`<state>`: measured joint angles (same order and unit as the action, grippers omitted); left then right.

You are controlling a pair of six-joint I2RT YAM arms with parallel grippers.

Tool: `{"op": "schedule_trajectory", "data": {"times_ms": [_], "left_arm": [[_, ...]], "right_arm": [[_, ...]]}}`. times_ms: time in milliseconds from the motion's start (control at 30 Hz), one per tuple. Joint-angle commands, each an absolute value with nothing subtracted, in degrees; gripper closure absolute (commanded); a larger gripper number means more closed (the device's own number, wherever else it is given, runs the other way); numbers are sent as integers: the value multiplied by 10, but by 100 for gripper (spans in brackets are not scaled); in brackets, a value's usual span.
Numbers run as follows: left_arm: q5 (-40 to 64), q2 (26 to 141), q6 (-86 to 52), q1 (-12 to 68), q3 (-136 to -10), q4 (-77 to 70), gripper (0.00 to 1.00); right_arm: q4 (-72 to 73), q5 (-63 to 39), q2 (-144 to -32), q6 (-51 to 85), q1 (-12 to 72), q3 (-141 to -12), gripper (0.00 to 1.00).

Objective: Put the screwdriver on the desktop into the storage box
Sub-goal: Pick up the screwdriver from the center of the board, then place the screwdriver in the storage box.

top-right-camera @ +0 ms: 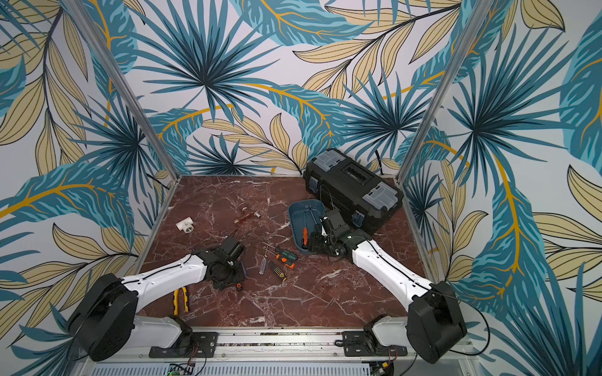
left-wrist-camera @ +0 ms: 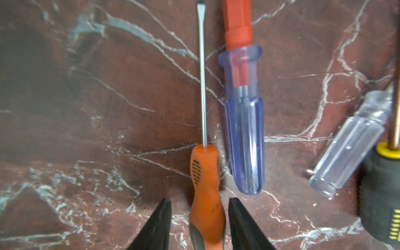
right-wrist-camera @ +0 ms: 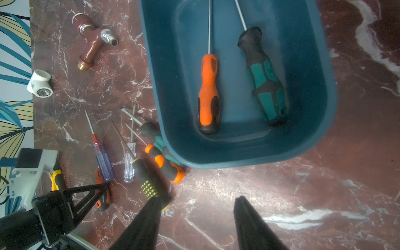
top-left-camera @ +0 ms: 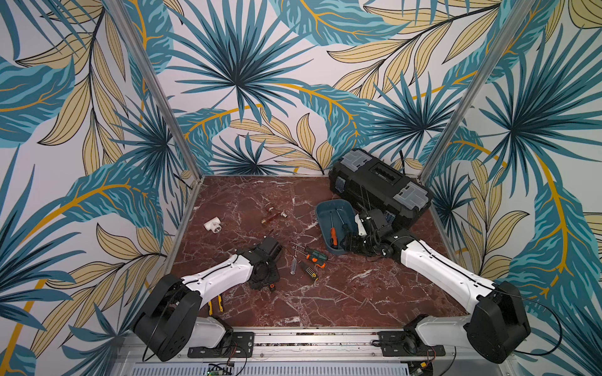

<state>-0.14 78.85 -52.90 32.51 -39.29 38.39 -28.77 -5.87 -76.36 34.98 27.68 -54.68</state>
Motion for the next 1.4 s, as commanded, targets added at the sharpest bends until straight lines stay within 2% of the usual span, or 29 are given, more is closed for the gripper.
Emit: {"op": "schedule_trajectory", "data": {"times_ms": [0,100,200,433,533,600,833,967,1067,1367], "left_arm": [[0,811,-520,326,-378,363,55],[-9,828,-515,326,-379,359,61],[-28,820,-516,326,-386,375,73],[-102,705,-534,336,-436,494,91],[-128,649,-551,382,-501,495,92],[-133,662,-556,405,-552,482,92],[-99,873,-536,465,-770,403,92],[-23,1023,-535,474,-913,368,90],[-26,1122,-526,483,-1021,406,90],[-96,1300,-516,485,-1190,502,89]], "right_arm": [[-294,-60,-762,355,278,-544,41],[-296,-58,-756,357,279,-542,41],[-299,-53,-750,357,278,-541,41],[-299,-54,-752,358,278,-541,41],[-299,-50,-756,356,279,-544,41],[-299,-41,-756,358,278,-546,41],[-313,86,-679,397,278,-523,39],[-333,102,-627,387,276,-508,39],[-361,102,-597,391,275,-498,39],[-384,122,-497,439,275,-429,39]]}}
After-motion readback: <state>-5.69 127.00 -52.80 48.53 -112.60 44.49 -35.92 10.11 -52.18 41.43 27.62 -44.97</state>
